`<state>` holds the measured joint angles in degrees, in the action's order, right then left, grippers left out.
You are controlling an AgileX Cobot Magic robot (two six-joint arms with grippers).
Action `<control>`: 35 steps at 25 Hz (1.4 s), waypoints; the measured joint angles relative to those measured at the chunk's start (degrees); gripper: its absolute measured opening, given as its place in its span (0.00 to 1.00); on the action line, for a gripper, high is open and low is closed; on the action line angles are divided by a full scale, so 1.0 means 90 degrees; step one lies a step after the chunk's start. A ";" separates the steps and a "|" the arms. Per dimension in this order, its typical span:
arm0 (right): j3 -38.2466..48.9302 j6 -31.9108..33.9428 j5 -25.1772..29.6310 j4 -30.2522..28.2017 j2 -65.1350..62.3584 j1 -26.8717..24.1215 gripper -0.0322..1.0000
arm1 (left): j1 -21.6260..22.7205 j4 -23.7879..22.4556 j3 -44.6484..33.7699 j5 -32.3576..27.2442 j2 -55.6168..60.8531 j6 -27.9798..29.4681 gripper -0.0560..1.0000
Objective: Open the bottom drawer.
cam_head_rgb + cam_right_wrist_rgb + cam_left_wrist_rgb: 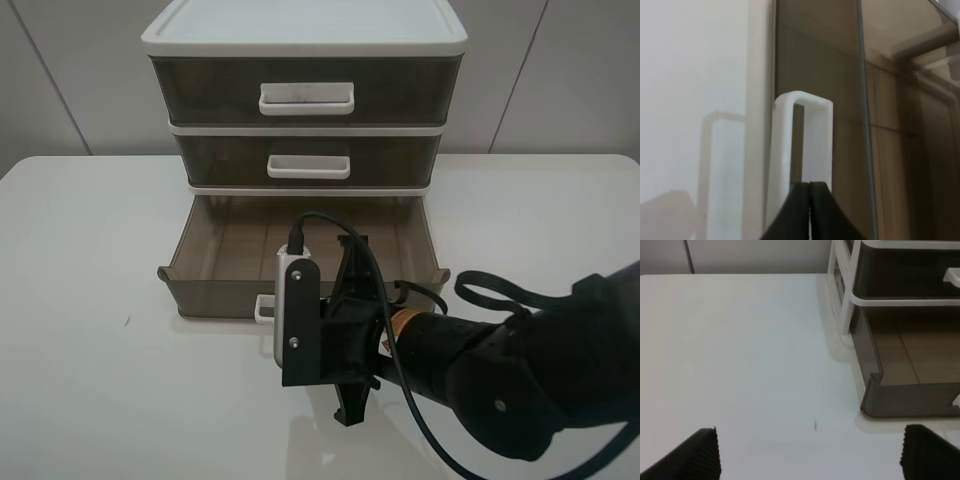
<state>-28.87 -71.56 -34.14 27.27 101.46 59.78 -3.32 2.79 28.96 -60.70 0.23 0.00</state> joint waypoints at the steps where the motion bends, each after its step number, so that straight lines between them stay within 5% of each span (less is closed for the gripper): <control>1: 0.0000 0.0000 0.0005 0.0007 -0.0114 0.0000 0.05 | 0.0000 0.0000 0.0000 0.0000 0.0000 0.0000 0.76; 5: 0.0007 0.0000 0.0019 0.0172 -0.0753 0.0000 0.17 | 0.0000 0.0000 0.0000 0.0000 0.0000 0.0000 0.76; 12: 0.0013 0.0007 0.0041 0.0411 -0.1888 -0.0075 0.58 | 0.0000 0.0000 0.0000 0.0000 0.0000 0.0000 0.76; 18: 0.0015 0.0986 0.0324 0.0507 -0.2661 -0.0845 0.64 | 0.0000 0.0000 0.0000 0.0000 0.0000 0.0000 0.76; 27: -0.0087 0.3789 0.3325 0.0073 -0.3727 -0.2844 0.64 | 0.0000 0.0000 0.0000 0.0000 0.0000 0.0000 0.76; 35: -0.0876 0.7396 0.6520 -0.2553 -0.4611 -0.4249 0.74 | 0.0000 0.0000 0.0000 0.0000 0.0000 0.0000 0.76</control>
<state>-36.75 -5.00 24.55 4.29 59.96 21.54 -3.32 2.79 28.96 -60.70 0.23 0.00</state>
